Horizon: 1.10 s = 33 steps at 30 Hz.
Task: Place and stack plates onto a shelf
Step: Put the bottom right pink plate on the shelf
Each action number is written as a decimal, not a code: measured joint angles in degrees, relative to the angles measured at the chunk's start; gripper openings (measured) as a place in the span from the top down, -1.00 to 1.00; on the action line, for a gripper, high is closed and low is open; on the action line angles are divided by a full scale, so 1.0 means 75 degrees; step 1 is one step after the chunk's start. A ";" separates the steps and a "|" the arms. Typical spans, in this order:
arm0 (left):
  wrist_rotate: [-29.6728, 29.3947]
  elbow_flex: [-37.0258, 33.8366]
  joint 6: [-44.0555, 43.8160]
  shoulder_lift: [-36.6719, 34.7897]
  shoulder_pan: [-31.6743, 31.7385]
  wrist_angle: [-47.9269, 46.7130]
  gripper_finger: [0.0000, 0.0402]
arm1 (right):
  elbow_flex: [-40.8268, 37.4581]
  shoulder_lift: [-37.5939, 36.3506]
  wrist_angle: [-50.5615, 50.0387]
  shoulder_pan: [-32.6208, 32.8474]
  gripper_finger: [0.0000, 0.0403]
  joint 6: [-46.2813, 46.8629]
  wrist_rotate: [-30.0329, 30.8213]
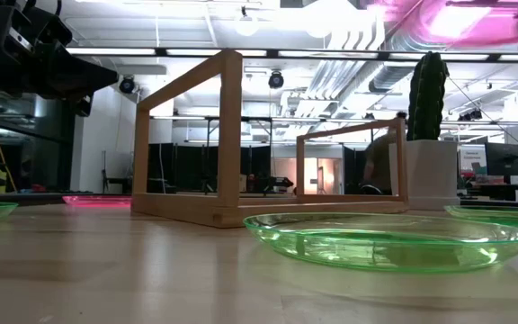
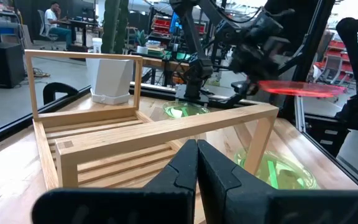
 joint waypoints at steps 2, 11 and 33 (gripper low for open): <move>-0.0001 0.0000 -0.0003 0.0000 0.0000 0.0000 1.00 | 0.0000 0.0048 -0.0107 -0.0597 1.00 0.0034 0.0718; -0.0001 0.0000 0.0000 0.0003 0.0000 0.0000 1.00 | 0.0004 0.1139 0.0060 -0.3934 1.00 0.0696 0.3216; 0.0002 -0.0003 0.0000 0.0000 0.0000 -0.0003 1.00 | 0.2487 0.5027 -0.1676 -0.6703 1.00 0.1730 0.1632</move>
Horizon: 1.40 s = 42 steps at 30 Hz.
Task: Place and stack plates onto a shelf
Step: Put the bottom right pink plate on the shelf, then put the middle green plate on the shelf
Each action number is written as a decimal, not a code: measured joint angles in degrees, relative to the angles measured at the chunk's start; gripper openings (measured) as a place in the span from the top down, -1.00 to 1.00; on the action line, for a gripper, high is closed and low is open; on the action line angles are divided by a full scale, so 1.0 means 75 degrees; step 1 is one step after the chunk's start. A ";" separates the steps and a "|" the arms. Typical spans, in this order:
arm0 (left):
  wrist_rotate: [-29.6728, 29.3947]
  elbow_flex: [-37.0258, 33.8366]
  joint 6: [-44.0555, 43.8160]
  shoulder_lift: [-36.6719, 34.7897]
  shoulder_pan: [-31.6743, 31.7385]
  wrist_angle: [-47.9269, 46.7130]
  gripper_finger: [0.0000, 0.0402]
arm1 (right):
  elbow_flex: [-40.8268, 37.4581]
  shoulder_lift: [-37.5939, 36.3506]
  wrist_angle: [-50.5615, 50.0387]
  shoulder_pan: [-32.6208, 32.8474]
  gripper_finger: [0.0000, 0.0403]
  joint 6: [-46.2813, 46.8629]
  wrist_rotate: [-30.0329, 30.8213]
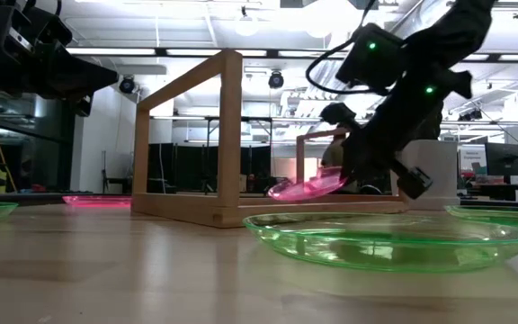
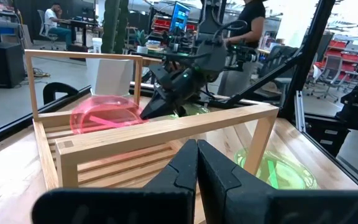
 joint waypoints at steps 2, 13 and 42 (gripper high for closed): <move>-0.0003 0.0003 -0.0001 0.0000 0.0000 0.0003 1.00 | 0.0033 0.0030 -0.0060 -0.0140 1.00 -0.0132 -0.0001; -0.0003 0.0003 0.0000 0.0001 0.0000 0.0003 1.00 | 0.0031 0.0032 0.0112 -0.0657 0.98 -0.0685 -0.0550; -0.0002 0.0002 0.0000 0.0000 0.0000 0.0003 1.00 | 0.0028 -0.3248 -0.0792 0.0693 0.14 -0.5988 -0.2852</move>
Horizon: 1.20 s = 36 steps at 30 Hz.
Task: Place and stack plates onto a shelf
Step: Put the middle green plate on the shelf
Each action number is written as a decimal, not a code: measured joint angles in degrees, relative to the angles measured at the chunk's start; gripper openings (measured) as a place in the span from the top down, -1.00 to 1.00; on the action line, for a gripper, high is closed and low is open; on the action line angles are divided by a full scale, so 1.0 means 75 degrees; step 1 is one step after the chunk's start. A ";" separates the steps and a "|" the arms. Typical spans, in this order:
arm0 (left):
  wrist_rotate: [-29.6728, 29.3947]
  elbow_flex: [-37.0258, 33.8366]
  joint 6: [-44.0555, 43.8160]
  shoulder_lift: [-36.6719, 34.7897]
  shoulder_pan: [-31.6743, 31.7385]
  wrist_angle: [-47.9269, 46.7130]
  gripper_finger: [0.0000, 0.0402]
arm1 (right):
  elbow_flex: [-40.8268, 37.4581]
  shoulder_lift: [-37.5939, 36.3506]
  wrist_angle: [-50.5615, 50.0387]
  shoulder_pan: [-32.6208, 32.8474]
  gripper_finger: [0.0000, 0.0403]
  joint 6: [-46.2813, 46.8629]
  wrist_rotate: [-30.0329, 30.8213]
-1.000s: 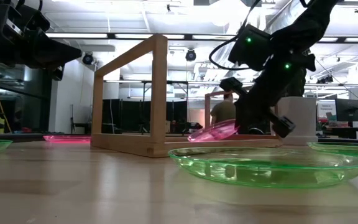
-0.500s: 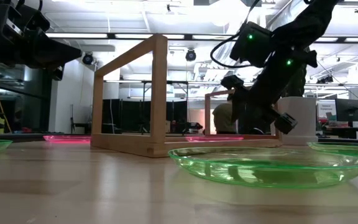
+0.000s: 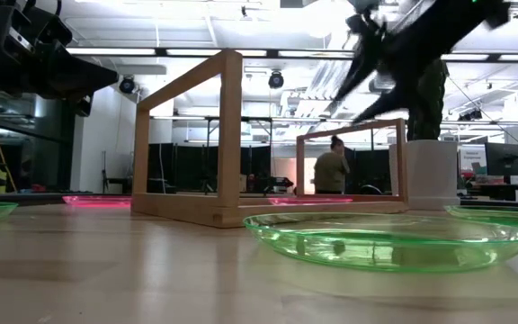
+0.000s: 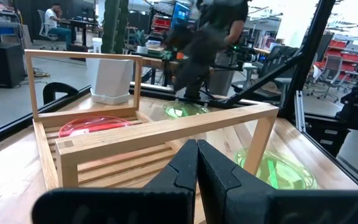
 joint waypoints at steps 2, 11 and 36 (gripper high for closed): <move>-0.0001 0.0001 0.0062 0.0000 0.0000 0.0000 1.00 | 0.0000 -0.0411 -0.0001 0.0537 0.15 -0.0354 -0.0107; -0.0030 0.0001 0.1817 0.0000 0.0000 0.0003 1.00 | -0.0013 -0.1346 -0.0857 0.3257 0.15 -0.0655 0.0438; -0.3244 0.0439 -0.5994 0.0405 -0.0005 0.4255 0.96 | -0.0568 -0.1899 -0.1568 0.3933 0.15 -0.0137 0.1212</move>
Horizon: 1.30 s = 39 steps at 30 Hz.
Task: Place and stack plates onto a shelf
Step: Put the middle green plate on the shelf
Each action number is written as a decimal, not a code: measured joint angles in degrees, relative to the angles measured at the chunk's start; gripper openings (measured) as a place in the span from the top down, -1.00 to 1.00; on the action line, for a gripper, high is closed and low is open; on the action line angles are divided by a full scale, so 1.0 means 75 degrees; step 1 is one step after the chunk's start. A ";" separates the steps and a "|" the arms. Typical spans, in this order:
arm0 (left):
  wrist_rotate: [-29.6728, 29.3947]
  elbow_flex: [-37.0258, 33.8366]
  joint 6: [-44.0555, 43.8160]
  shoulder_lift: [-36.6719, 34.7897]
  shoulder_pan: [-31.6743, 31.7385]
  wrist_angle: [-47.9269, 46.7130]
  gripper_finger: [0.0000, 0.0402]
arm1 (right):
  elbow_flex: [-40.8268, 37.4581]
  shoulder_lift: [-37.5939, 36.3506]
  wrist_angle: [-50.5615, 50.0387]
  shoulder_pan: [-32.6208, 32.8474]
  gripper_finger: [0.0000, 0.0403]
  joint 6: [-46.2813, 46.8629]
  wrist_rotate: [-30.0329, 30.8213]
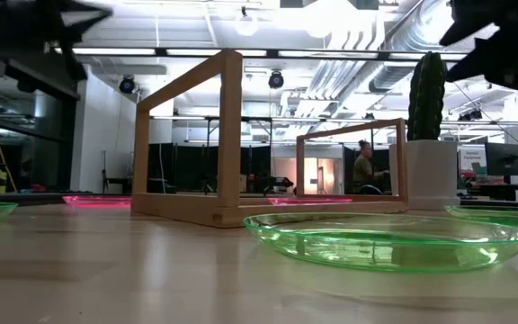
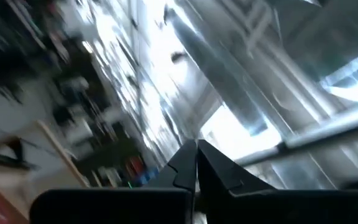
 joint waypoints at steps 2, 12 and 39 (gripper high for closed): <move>0.0597 0.0613 0.0074 0.0478 -0.0007 -0.0482 0.90 | 0.0000 0.0000 0.0159 -0.0146 0.15 -0.0001 0.0049; 0.5489 0.5250 0.2518 0.3438 -0.0069 -0.9132 0.37 | 0.0000 0.0002 0.0889 -0.0912 0.15 0.0025 -0.0018; 0.4362 0.5673 1.1550 0.9981 -0.3402 -1.1254 0.25 | 0.0000 0.0006 0.0531 -0.1212 0.15 -0.0064 -0.0536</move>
